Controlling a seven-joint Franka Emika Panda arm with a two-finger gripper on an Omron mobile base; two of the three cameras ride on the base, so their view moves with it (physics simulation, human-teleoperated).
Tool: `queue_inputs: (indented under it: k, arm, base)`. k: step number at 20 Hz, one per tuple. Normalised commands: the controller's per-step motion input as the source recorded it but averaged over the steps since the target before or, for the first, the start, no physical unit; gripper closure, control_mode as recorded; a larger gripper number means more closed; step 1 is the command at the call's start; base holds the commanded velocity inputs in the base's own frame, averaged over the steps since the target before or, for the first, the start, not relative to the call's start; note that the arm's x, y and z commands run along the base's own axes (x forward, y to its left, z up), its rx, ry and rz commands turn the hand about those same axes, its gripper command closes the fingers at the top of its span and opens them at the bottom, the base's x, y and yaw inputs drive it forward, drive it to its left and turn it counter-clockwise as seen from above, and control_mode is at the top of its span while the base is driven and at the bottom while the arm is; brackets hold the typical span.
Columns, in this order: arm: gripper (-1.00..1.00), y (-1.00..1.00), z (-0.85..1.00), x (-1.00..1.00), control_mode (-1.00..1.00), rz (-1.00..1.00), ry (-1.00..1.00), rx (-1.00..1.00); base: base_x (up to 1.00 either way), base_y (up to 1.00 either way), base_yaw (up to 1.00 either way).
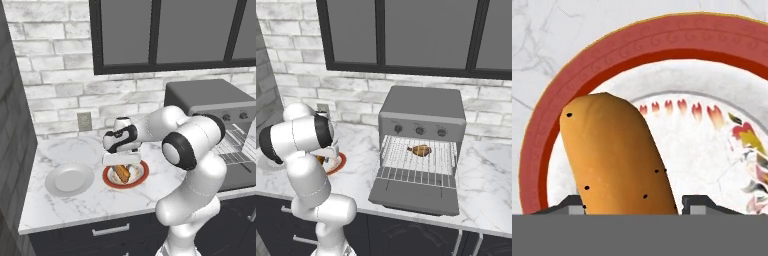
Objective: Open the toaster oven door. Place the hotdog bun on the top rack in the toaster oven and place the chicken drumstick on the bottom rack.
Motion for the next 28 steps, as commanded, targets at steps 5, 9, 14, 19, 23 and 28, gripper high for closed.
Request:
queue_inputs:
  k: [5,9,14,19,23,28]
  arm:
    - [1.00,0.00,0.00,-0.12,-1.00,0.00,0.00,0.00]
    - [1.00,-0.07,0.22,-0.18,-1.00,0.00,-0.01,0.06]
    - [1.00,-0.11,0.40,-0.20,-1.00,0.00,-0.02,0.11]
    - [1.00,-0.20,0.45,-0.15,-1.00,0.00,-0.02,0.09]
    - [1.00,-0.20,0.48,-0.16,-1.00,0.00,-0.03,0.07]
    - [1.00,-0.19,0.50,-0.13,-1.00,0.00,0.00,0.04]
  base:
    - [0.00,0.00,0.00]
    - [0.00,0.00,0.00]
    - [0.00,0.00,0.00]
    - [0.00,0.00,0.00]
    - [0.00,0.00,0.00]
    - [0.00,0.00,0.00]
